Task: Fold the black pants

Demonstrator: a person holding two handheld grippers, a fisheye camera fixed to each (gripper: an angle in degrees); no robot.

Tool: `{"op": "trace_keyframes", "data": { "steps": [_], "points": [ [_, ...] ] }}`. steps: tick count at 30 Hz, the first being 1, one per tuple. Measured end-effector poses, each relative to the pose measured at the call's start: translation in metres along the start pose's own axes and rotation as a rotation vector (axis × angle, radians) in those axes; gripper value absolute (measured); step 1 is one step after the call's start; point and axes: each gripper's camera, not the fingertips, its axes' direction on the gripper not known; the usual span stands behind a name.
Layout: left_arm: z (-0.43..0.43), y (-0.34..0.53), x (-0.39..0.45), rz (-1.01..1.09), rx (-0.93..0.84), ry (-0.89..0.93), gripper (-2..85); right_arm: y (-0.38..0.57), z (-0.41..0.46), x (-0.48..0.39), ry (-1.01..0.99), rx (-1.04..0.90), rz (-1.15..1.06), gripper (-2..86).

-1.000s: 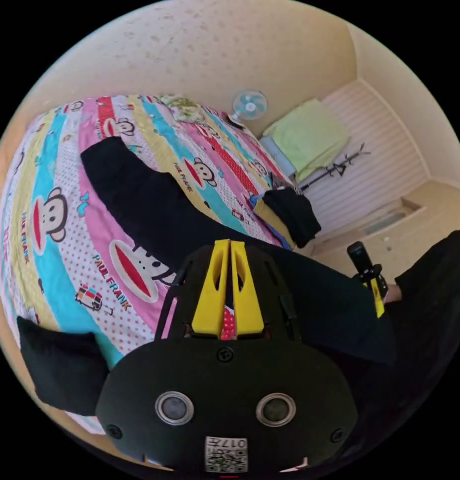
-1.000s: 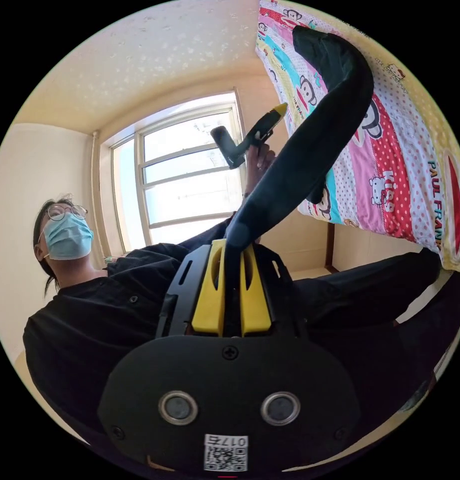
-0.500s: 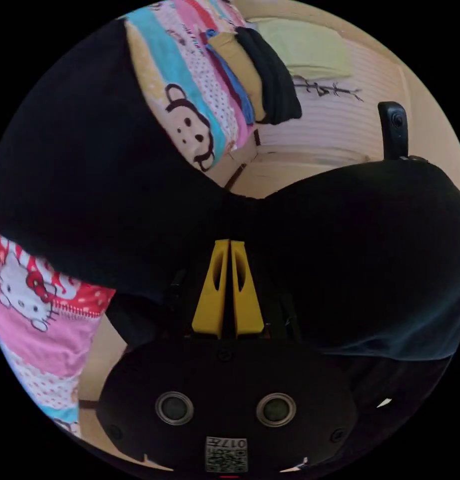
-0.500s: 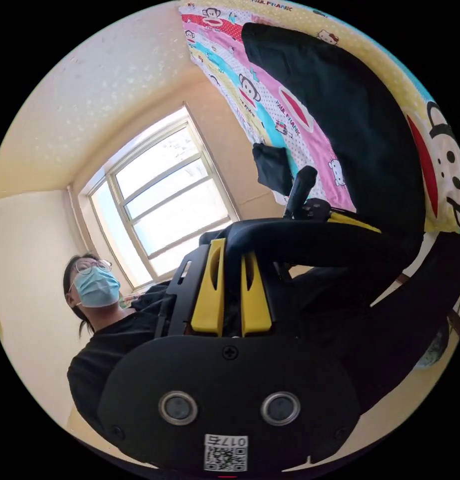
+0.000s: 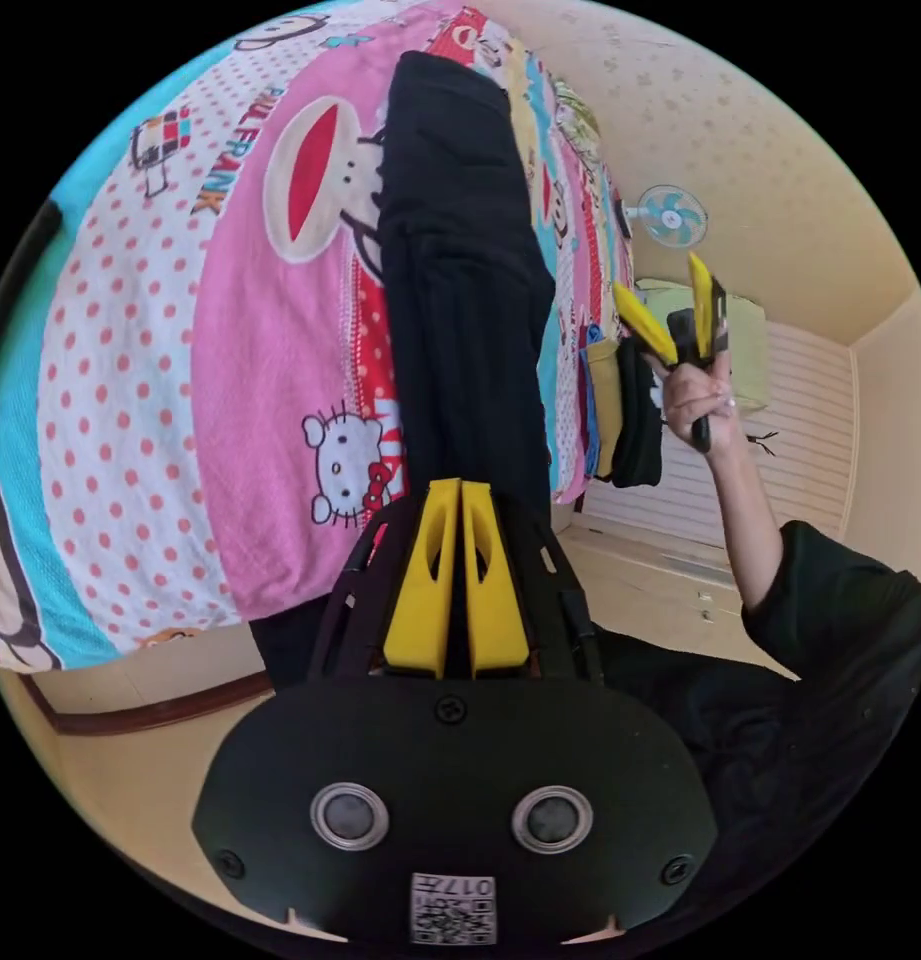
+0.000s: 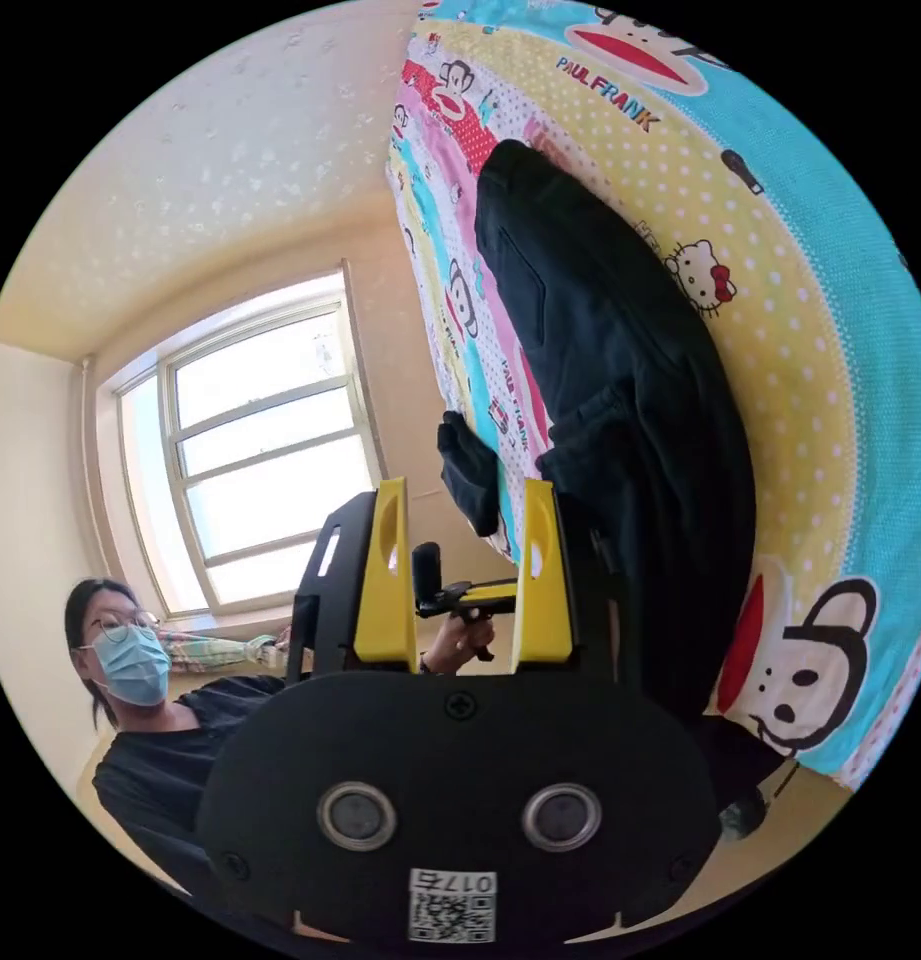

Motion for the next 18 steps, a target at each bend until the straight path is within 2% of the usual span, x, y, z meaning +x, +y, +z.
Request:
{"op": "trace_keyframes", "data": {
  "steps": [3, 5, 7, 9, 13, 15, 17, 18],
  "points": [
    [-0.002, -0.018, 0.015, 0.094, 0.033, -0.047, -1.0, 0.06, -0.002, 0.02, 0.193, 0.011, 0.042, 17.1],
    [-0.002, -0.033, 0.023, 0.16, 0.051, -0.076, -1.0, 0.116, 0.002, 0.056, 0.358, -0.003, 0.175, 18.1],
    [0.003, -0.06, 0.03, 0.227, 0.041, -0.094, -1.0, 0.16, 0.005, 0.084, 0.43, 0.001, 0.298, 18.9],
    [0.011, -0.085, 0.034, 0.276, 0.029, -0.118, -1.0, 0.198, 0.009, 0.107, 0.406, 0.03, 0.39, 19.7],
    [0.057, -0.146, 0.021, 0.315, -0.128, -0.246, -0.9, 0.242, 0.047, 0.16, 0.181, 0.071, 0.513, 20.9],
    [0.082, -0.16, 0.012, 0.345, -0.223, -0.273, -0.7, 0.246, 0.062, 0.177, -0.002, 0.186, 0.518, 19.7],
    [0.094, -0.167, 0.009, 0.357, -0.269, -0.311, -0.7, 0.239, 0.087, 0.2, -0.302, 0.334, 0.523, 17.7],
    [0.097, -0.17, 0.009, 0.338, -0.29, -0.334, -0.7, 0.237, 0.093, 0.205, -0.341, 0.35, 0.544, 16.3]
  ]
}}
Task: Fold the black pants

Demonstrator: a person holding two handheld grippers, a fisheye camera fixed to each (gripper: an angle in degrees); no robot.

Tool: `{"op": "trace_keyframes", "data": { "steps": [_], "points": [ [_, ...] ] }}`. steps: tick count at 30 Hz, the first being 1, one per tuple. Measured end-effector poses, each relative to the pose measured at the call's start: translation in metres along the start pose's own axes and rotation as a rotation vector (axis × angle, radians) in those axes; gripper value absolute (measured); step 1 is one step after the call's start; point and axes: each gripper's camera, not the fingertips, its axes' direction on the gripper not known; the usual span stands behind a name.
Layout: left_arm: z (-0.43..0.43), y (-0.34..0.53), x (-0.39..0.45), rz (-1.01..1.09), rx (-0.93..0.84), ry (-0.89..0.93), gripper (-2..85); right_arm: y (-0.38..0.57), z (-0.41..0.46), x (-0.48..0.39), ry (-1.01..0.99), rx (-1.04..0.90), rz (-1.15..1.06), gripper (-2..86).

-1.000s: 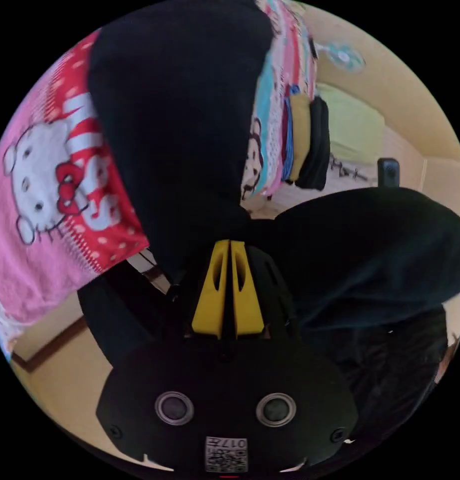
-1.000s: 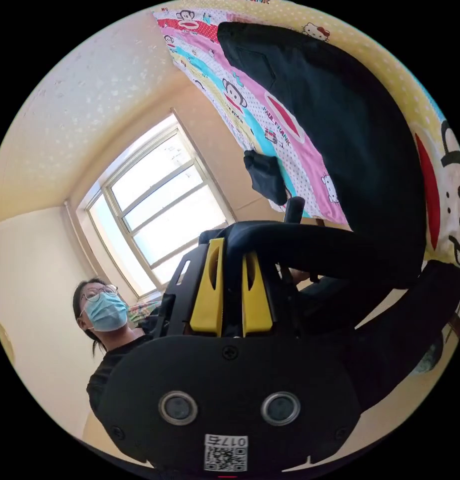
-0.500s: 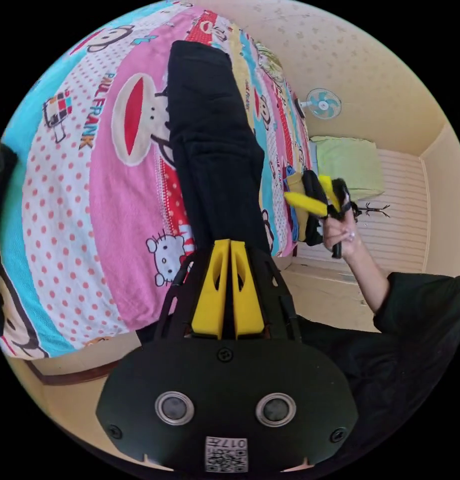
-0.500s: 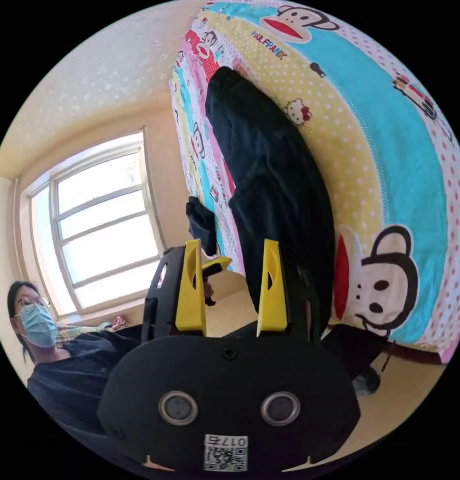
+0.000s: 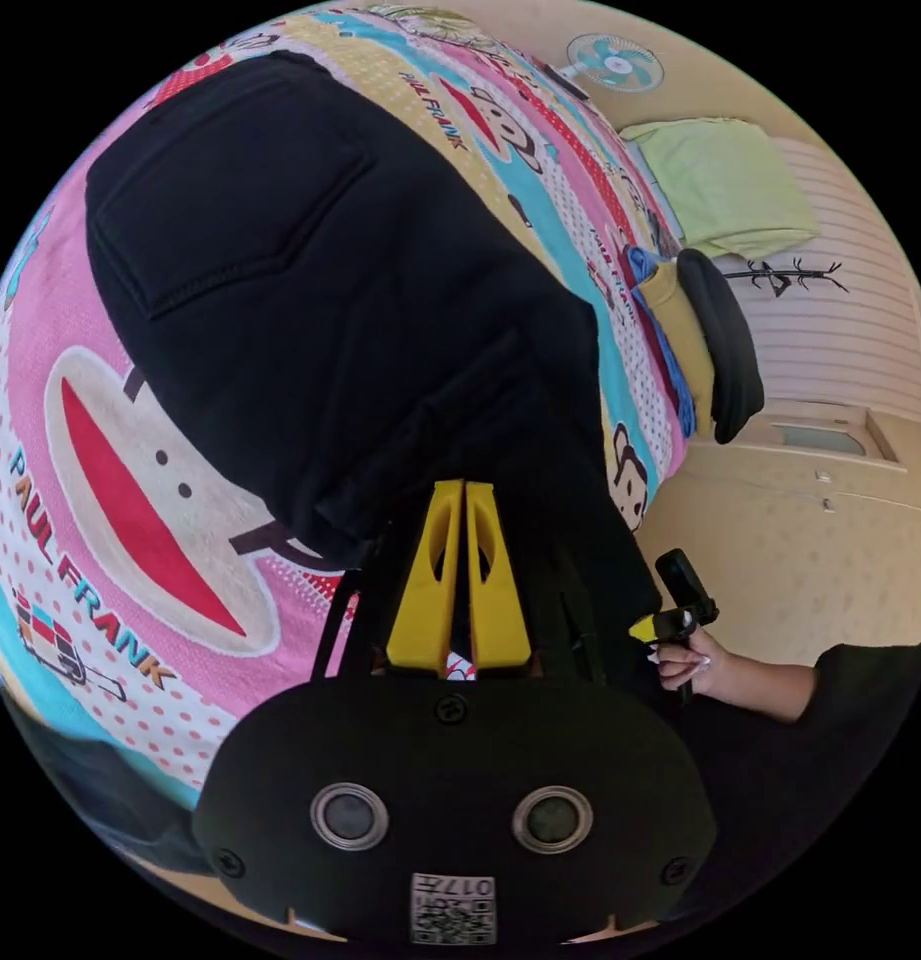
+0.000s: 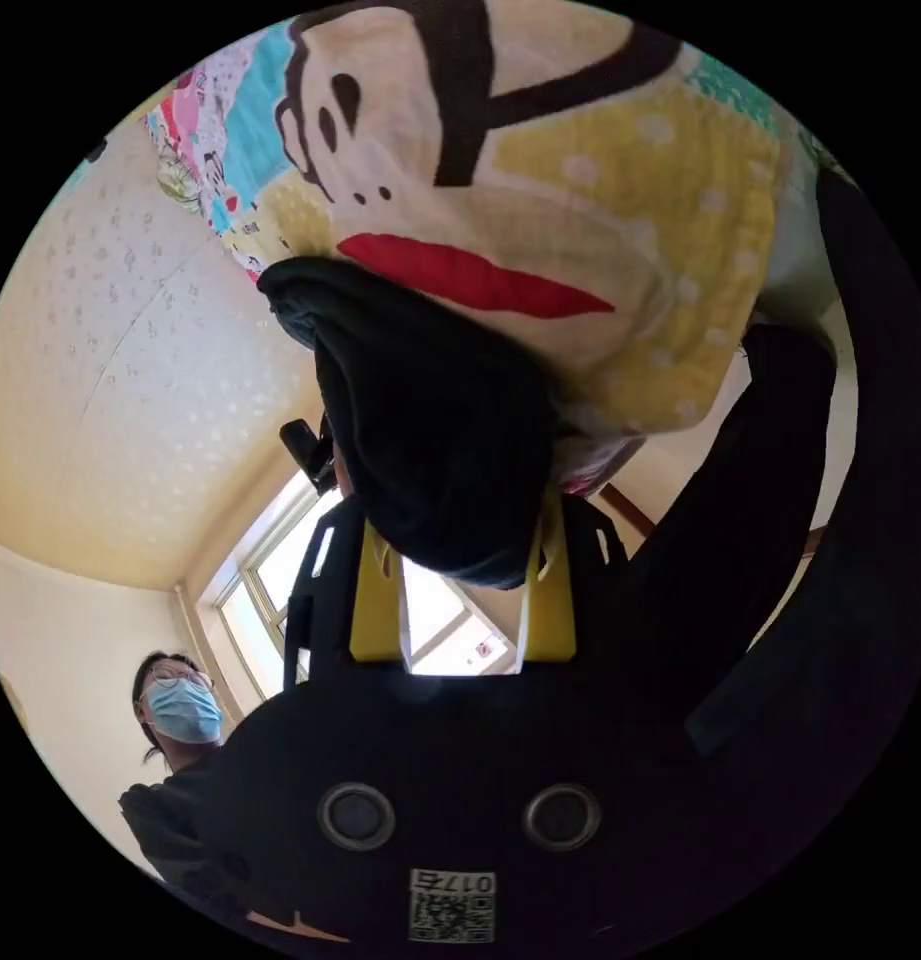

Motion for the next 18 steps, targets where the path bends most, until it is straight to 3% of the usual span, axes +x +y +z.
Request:
{"op": "trace_keyframes", "data": {
  "steps": [5, 10, 12, 18],
  "points": [
    [-0.016, 0.007, 0.019, 0.027, -0.058, -0.092, -0.7, 0.02, 0.008, -0.022, 0.045, 0.068, -0.03, 9.7],
    [-0.095, 0.038, 0.03, 0.059, 0.219, -0.103, -0.9, 0.054, 0.009, -0.083, 0.049, -0.016, -0.114, 8.6],
    [-0.099, 0.044, 0.022, 0.037, 0.245, -0.073, -1.0, 0.066, 0.009, -0.097, 0.015, -0.019, -0.104, 8.3],
    [-0.024, 0.063, 0.047, 0.145, -0.04, 0.101, -1.0, 0.121, 0.021, -0.149, -0.043, -0.066, -0.13, 6.2]
  ]
}}
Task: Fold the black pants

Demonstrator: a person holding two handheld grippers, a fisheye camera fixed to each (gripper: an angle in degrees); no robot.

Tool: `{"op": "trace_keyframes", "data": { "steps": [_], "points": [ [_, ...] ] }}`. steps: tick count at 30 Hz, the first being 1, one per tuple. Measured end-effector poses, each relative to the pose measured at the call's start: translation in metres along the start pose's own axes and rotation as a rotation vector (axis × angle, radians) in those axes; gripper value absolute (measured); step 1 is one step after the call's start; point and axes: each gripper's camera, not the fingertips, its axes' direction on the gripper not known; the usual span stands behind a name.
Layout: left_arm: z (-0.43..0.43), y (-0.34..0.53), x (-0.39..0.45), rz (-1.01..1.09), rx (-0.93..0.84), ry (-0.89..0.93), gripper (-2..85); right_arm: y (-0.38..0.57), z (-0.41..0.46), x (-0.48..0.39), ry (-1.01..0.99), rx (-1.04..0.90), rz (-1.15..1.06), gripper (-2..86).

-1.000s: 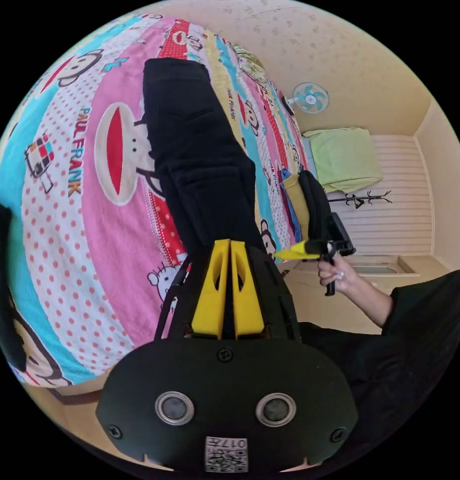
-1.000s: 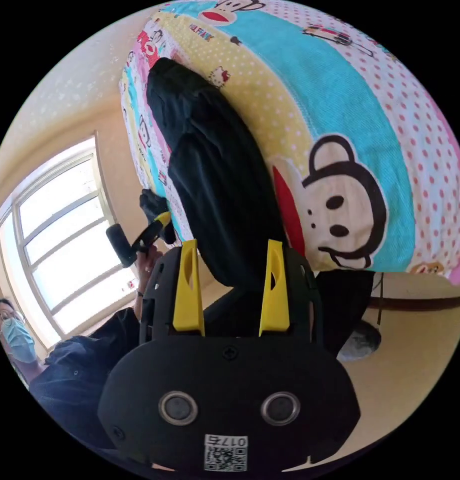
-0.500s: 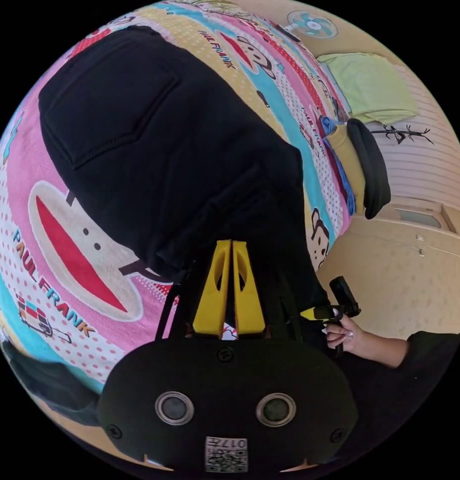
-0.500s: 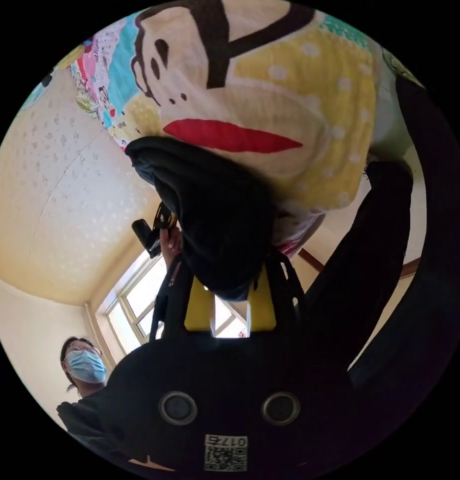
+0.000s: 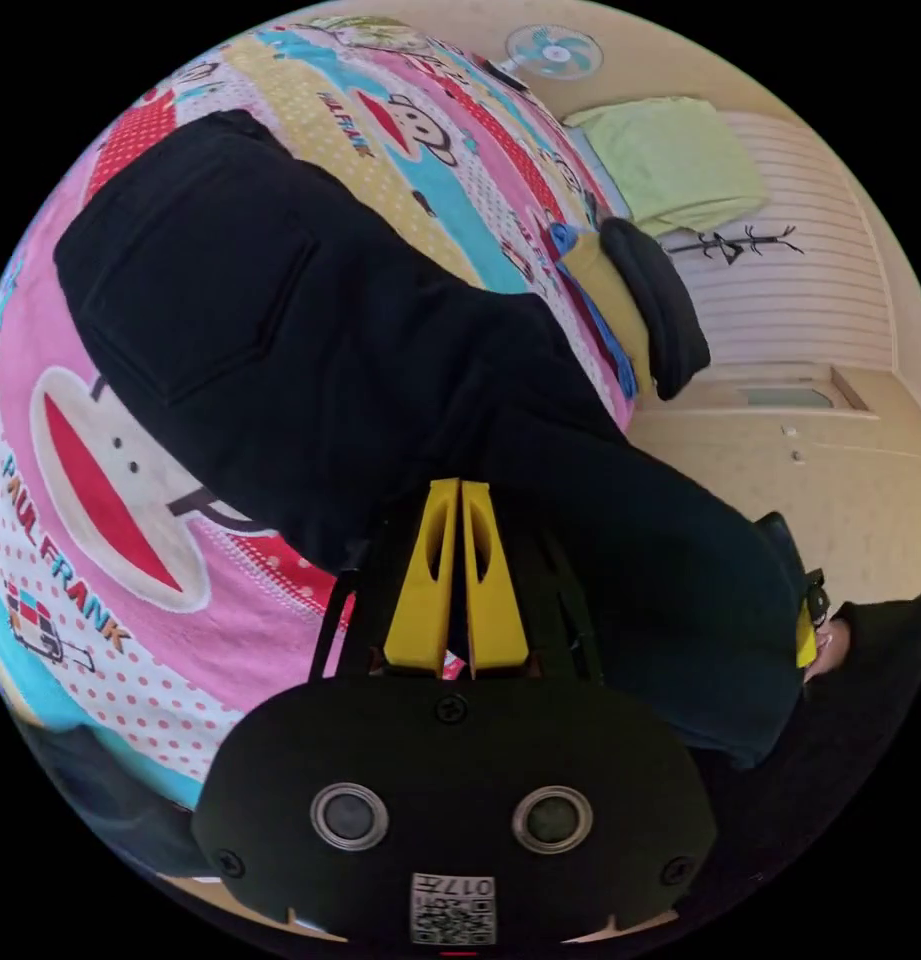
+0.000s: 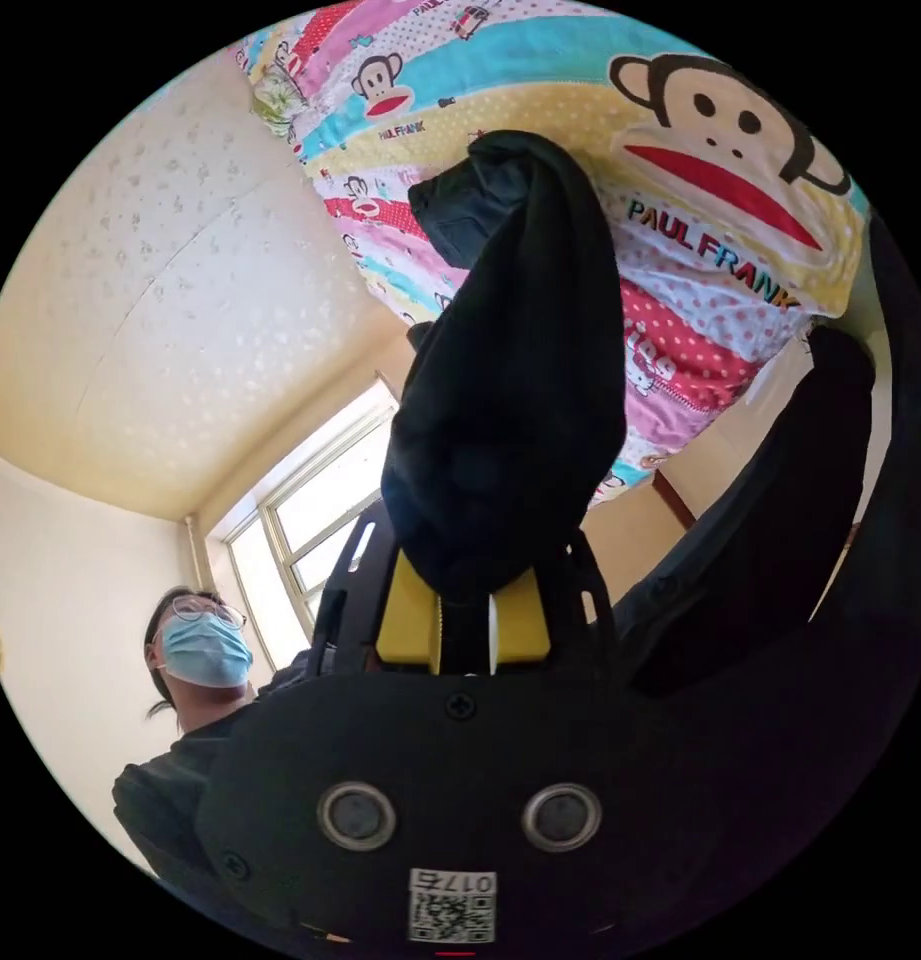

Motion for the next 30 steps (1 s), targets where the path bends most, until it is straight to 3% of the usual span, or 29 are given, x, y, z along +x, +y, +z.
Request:
{"op": "trace_keyframes", "data": {
  "steps": [4, 6, 9, 12, 15, 19, 22, 24, 27, 30],
  "points": [
    [0.035, 0.037, 0.086, 0.27, -0.112, -0.033, -1.0, 0.031, 0.003, -0.055, 0.261, -0.118, -0.14, 5.2],
    [0.052, 0.052, 0.112, 0.325, -0.158, 0.008, -1.0, 0.033, -0.003, -0.064, 0.323, -0.135, -0.102, 5.2],
    [0.08, 0.058, 0.125, 0.337, -0.264, 0.199, -1.0, 0.013, -0.009, -0.064, 0.323, -0.134, 0.034, 5.6],
    [0.095, 0.046, 0.103, 0.198, -0.293, 0.337, -1.0, -0.035, 0.006, -0.071, 0.403, -0.193, 0.062, 6.9],
    [0.076, 0.04, 0.05, -0.085, -0.134, 0.362, -0.9, -0.109, 0.03, -0.07, 0.413, -0.248, 0.06, 10.3],
    [0.038, 0.067, -0.006, -0.378, 0.138, 0.544, -0.6, -0.211, 0.065, -0.069, 0.356, -0.238, -0.067, 11.8],
    [0.007, 0.094, -0.013, -0.45, 0.292, 0.496, 1.7, -0.227, 0.073, -0.07, 0.103, -0.238, -0.159, 12.1],
    [-0.009, 0.106, -0.007, -0.453, 0.371, 0.452, 6.2, -0.223, 0.07, -0.069, 0.094, -0.233, -0.242, 13.4],
    [-0.025, 0.116, 0.007, -0.48, 0.484, 0.446, 16.8, -0.214, 0.048, -0.058, 0.318, -0.153, -0.366, 17.3],
    [-0.033, 0.114, 0.028, -0.494, 0.608, 0.447, 24.5, -0.209, 0.037, -0.04, 0.694, -0.089, -0.485, 21.8]
  ]
}}
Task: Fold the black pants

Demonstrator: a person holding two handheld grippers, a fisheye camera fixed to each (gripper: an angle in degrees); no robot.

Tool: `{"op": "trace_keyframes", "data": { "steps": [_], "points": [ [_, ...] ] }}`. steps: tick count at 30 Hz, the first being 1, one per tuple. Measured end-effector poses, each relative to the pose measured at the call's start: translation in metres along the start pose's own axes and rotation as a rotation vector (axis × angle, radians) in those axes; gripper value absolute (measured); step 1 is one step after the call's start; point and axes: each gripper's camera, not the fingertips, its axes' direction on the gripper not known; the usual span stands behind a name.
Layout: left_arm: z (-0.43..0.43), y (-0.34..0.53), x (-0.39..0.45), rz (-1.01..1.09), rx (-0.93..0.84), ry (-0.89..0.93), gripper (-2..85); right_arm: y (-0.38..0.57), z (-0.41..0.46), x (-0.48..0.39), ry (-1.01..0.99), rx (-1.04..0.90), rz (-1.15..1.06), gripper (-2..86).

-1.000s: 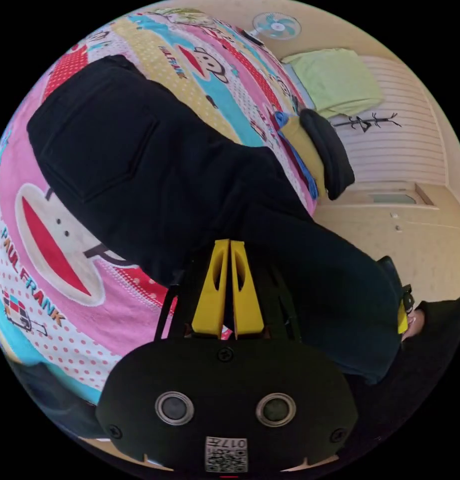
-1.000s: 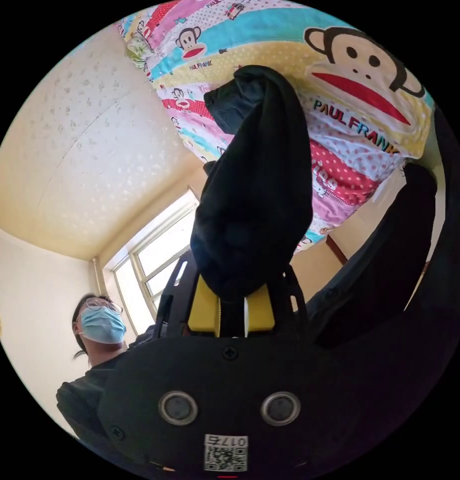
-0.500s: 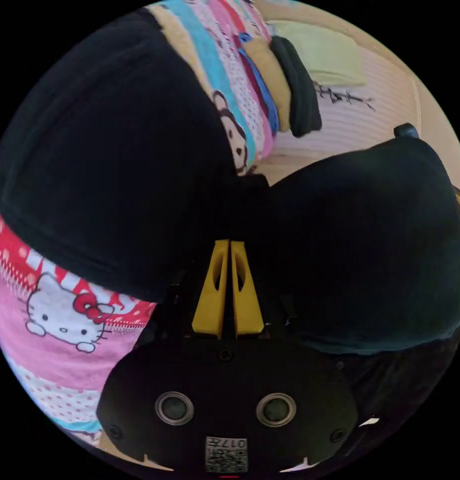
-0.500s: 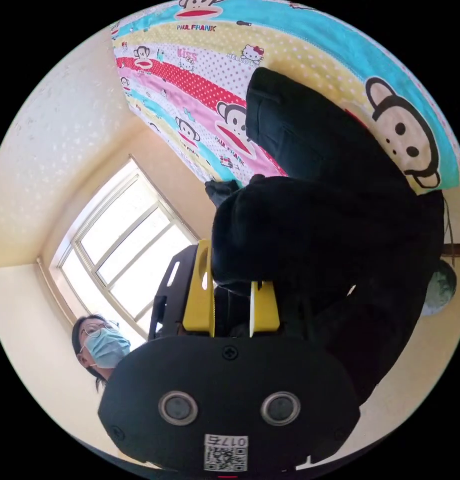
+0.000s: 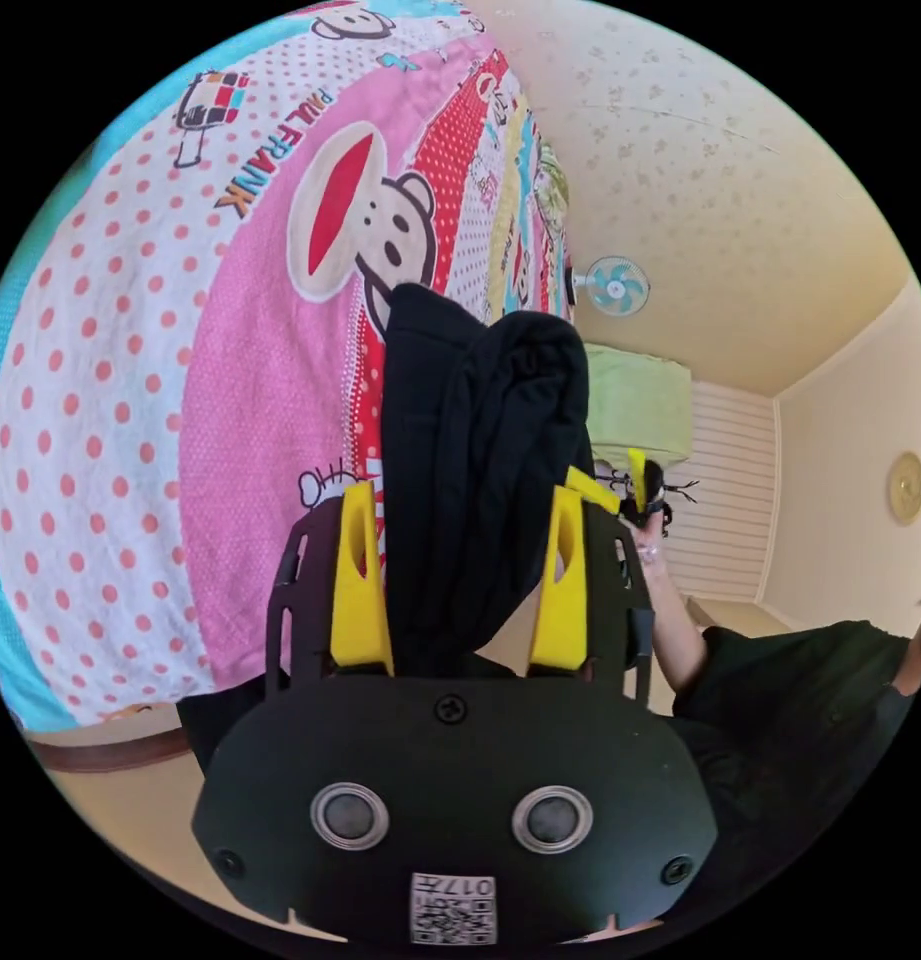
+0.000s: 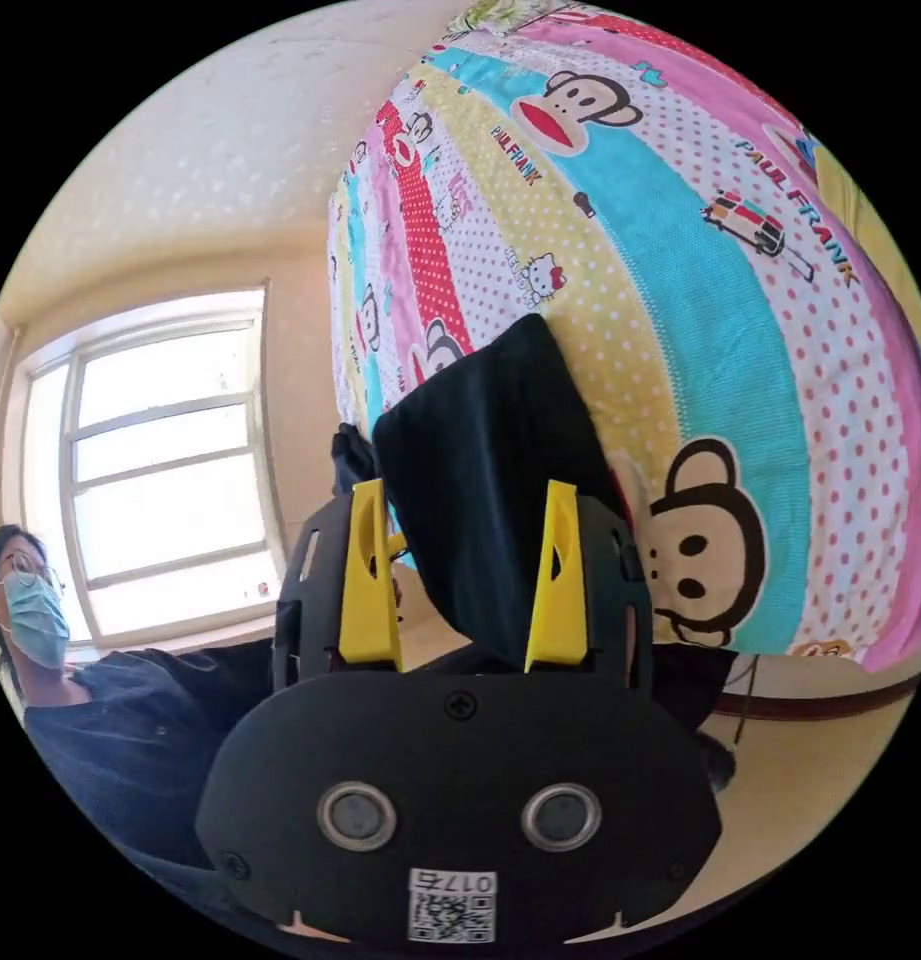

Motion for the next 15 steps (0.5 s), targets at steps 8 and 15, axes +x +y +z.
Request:
{"op": "trace_keyframes", "data": {
  "steps": [8, 15],
  "points": [
    [0.097, -0.009, 0.058, 0.131, -0.178, -0.278, 28.3, -0.022, 0.1, 0.058, 0.393, -0.24, -0.177, 32.8],
    [0.137, -0.002, 0.076, 0.033, -0.288, -0.224, 19.9, -0.039, 0.113, 0.069, 0.218, -0.309, -0.047, 21.5]
  ]
}}
